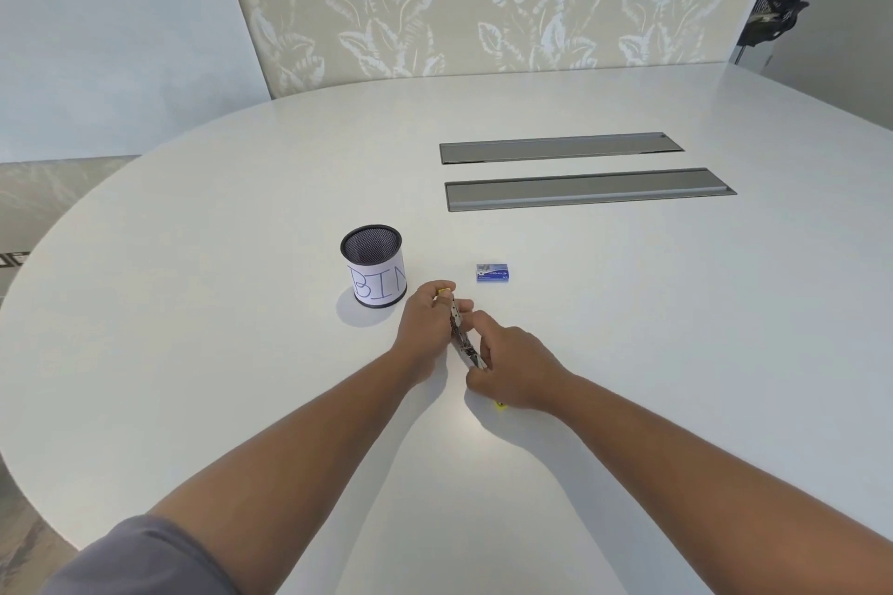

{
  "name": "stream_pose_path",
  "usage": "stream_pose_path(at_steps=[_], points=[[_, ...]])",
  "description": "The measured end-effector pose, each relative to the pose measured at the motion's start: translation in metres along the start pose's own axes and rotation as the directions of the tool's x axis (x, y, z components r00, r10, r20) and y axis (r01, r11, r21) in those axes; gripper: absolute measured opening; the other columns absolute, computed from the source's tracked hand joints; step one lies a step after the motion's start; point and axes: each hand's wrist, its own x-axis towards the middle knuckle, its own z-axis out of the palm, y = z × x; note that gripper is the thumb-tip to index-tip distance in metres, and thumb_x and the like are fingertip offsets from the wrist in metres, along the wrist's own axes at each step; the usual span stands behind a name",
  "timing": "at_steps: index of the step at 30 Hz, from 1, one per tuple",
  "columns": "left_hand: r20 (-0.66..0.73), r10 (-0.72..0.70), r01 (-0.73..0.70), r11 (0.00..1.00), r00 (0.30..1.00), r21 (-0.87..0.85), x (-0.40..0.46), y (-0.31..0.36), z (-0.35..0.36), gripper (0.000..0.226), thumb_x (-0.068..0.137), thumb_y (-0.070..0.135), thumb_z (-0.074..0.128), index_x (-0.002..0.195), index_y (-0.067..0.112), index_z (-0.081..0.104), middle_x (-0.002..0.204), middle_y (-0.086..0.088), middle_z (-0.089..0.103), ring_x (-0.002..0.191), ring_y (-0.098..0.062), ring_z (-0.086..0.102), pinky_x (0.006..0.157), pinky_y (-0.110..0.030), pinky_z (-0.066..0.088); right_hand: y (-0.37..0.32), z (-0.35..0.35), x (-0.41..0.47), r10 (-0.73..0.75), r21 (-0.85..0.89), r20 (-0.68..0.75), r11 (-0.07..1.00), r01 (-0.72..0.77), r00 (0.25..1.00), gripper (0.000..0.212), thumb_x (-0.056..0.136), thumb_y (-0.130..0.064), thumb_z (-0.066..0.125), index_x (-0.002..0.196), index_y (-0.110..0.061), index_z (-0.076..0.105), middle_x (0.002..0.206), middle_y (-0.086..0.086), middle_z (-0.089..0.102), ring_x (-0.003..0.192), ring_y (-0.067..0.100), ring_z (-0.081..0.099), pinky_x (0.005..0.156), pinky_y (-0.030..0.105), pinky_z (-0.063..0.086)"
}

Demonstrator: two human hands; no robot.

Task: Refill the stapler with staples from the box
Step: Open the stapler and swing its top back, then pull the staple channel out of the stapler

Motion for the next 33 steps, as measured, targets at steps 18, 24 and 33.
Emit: stream_pose_path(at_steps=[18,24,33], points=[[0.347,0.266,-0.437,0.535,0.899,0.723,0.015,0.008,-0.010,0.028,0.089,0.004,0.053,0.063,0.011,0.052,0.069,0.001,0.046,0.088,-0.017,0.049,0.072,-0.032,0.035,-0.009,0.028,-0.010,0.078,-0.191,-0.212,0.974,-0.119,0.974,0.070,0.085,-0.033,0.044,0.152,-0.024,0.024,0.071,-0.007,0.052,0.069,0.027,0.052,0.061,0.033,0.034],[0.308,0.301,-0.430,0.609,0.903,0.667,0.021,-0.005,-0.016,0.020,0.094,0.005,0.058,0.095,0.013,0.077,0.097,-0.001,0.073,0.096,-0.012,0.059,0.086,-0.025,0.043,-0.008,0.027,-0.007,0.109,-0.176,-0.195,0.974,-0.144,0.975,0.067,0.084,-0.035,0.045,0.148,-0.025,0.028,0.065,-0.009,0.050,0.065,0.024,0.054,0.056,0.033,0.033],[0.306,0.395,-0.491,0.559,0.866,0.668,0.024,-0.020,-0.024,0.033,0.090,0.005,0.064,0.118,0.018,0.073,0.116,0.001,0.074,0.109,-0.016,0.066,0.094,-0.028,0.050,0.000,0.010,0.007,0.131,-0.054,-0.162,0.989,-0.141,0.978,0.062,0.080,-0.052,0.043,0.140,-0.037,0.036,0.072,-0.007,0.065,0.075,0.020,0.063,0.067,0.035,0.050]])
